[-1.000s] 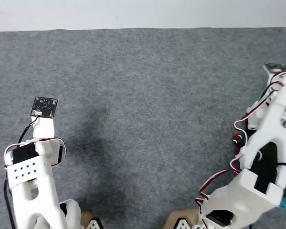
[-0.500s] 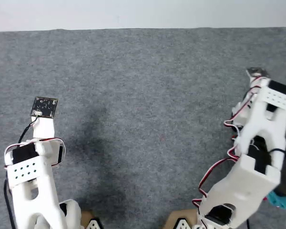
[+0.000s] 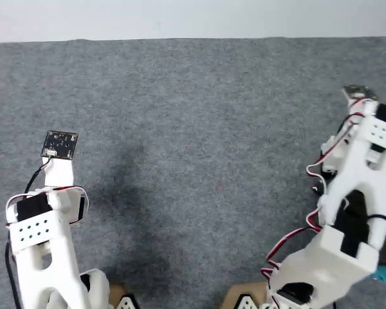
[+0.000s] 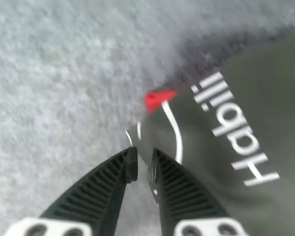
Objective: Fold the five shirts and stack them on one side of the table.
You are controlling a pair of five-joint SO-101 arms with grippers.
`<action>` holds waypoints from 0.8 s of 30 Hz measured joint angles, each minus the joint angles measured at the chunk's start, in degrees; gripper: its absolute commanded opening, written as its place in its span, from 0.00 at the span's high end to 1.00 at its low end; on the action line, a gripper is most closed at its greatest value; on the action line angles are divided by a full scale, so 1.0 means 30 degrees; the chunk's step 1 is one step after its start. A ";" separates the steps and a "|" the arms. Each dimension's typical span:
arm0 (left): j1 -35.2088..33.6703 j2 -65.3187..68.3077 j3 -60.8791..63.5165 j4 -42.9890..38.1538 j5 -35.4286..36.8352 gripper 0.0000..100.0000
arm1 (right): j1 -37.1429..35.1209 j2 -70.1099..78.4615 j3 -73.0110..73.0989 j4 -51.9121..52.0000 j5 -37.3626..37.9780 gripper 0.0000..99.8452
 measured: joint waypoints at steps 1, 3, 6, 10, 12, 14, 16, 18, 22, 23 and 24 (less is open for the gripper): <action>0.0000 0.0000 0.0000 0.0000 0.0000 1.00 | 0.0176 -0.0059 0.0000 0.0293 0.0147 0.94; 0.0000 0.0000 0.0000 0.0000 0.0000 1.00 | 0.0733 -0.0264 0.0000 0.0850 0.0527 0.94; 0.0000 0.0000 0.0000 0.0000 0.0000 1.00 | 0.1465 -0.1084 0.0000 0.1905 0.0908 0.94; 0.0088 0.0000 0.0000 0.0000 0.0000 1.00 | 0.1582 -0.3106 0.0000 0.2842 0.1026 0.94; 0.0088 0.0000 0.0000 0.0000 0.0000 1.00 | 0.1407 -0.3985 0.0000 0.2872 0.1026 0.96; 0.0088 0.0000 0.0000 0.0000 0.0000 1.00 | 0.1260 -0.4835 0.0322 0.2872 0.1084 0.99; 0.0088 0.0000 0.0000 0.0000 0.0176 1.00 | 0.1084 -0.5685 0.1084 0.2901 0.1084 0.99; 0.0088 0.0000 0.0000 0.0000 0.0996 1.00 | 0.0996 -0.6681 0.2227 0.2901 0.1114 0.99; 0.0088 0.0000 -0.0381 0.0000 0.3780 1.00 | 0.0967 -0.9026 0.4952 0.2901 0.1553 0.99; 0.0088 0.0000 -0.0440 0.0000 0.4337 1.00 | 0.0967 -0.9612 0.5656 0.2901 0.1582 0.99; 0.0088 0.0000 -0.0469 0.0000 0.4777 1.00 | 0.0967 -1.0198 0.6330 0.2901 0.1582 0.99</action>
